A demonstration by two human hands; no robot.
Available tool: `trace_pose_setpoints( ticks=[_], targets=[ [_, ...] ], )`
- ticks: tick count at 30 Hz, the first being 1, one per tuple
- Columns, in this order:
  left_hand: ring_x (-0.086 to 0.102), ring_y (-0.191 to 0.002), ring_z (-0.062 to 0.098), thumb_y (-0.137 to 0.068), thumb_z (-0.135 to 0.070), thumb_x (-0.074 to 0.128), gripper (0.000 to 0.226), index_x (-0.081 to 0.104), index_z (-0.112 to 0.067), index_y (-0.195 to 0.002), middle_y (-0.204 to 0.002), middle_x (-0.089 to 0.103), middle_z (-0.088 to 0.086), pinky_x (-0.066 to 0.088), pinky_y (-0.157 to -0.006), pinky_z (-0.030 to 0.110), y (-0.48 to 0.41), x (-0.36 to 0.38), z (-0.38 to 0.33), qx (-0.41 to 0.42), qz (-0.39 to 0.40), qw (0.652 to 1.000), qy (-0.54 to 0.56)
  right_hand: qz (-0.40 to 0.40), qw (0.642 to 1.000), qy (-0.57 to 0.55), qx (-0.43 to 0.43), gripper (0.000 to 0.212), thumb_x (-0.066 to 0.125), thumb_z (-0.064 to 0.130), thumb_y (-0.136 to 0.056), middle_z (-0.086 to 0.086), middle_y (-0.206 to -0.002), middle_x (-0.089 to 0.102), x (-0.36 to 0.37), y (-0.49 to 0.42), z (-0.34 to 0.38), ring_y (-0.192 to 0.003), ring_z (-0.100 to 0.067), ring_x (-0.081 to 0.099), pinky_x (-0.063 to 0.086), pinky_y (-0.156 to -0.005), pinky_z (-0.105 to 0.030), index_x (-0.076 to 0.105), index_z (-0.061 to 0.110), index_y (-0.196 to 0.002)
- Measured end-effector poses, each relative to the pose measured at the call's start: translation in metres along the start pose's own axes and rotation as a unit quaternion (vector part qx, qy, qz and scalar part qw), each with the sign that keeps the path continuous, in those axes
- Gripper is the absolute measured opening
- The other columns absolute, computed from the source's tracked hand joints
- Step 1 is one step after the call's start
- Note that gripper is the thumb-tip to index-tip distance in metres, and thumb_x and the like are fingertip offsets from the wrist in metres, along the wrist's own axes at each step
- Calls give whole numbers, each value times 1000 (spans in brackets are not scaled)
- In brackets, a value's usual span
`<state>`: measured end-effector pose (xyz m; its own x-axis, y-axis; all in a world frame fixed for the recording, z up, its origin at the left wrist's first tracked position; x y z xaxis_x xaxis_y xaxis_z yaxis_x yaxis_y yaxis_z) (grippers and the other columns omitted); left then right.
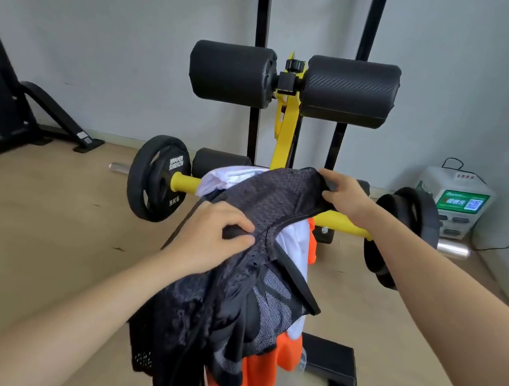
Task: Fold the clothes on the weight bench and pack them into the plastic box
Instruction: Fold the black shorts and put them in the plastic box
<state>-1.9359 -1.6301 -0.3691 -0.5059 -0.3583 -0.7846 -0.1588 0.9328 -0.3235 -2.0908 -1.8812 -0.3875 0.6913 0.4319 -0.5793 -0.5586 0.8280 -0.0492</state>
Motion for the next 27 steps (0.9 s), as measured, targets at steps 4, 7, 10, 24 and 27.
trace_pose_setpoints(
  ticks=[4,7,10,24,27],
  targets=[
    [48,-105,10,-81,-65,60,40,73,-37,-107,-110,58,-21,40,-95,24,47,2,-19,-22,-16,999,-44,-38,998,40,-29,55,61,13,-95,-5,-144,51,2,34,13,-131,-25,47,39,-108,-35,44,15,-147],
    [48,-97,7,-72,-71,63,48,67,-35,-103,-101,50,-18,43,-82,21,70,-9,-32,-18,-51,996,-71,-76,992,32,-99,47,68,21,-90,3,-130,57,6,87,48,-112,-15,56,47,-96,-33,57,23,-136],
    [50,-78,4,-71,-62,72,42,53,-36,-99,-94,47,-16,49,-71,28,86,-7,-39,-40,-21,993,-109,-20,986,13,-165,32,76,14,-83,8,-109,65,34,146,74,-88,-2,59,46,-79,-18,69,26,-112],
    [71,-70,8,-82,-18,80,14,77,-20,-96,-79,77,1,54,-71,25,122,12,-8,-149,76,955,245,15,928,190,-321,40,75,20,-85,1,-129,57,133,233,95,-108,-18,52,42,-99,-29,67,23,-124],
    [68,-67,5,-82,-25,79,9,77,-29,-90,-73,75,-5,52,-67,26,126,-24,32,-186,-29,966,177,0,925,204,-320,34,74,19,-86,1,-125,59,130,232,89,-104,-20,51,46,-97,-36,70,21,-120]
  ],
)
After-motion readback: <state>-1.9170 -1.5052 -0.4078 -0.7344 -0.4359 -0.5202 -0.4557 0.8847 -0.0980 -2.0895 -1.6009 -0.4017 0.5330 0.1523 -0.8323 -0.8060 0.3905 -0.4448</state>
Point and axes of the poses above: each hand's wrist, its own y-axis away from the middle knuckle, its own x-axis out of the palm, z = x × y, the point moved 10 cm from there along -y, towards the middle knuckle
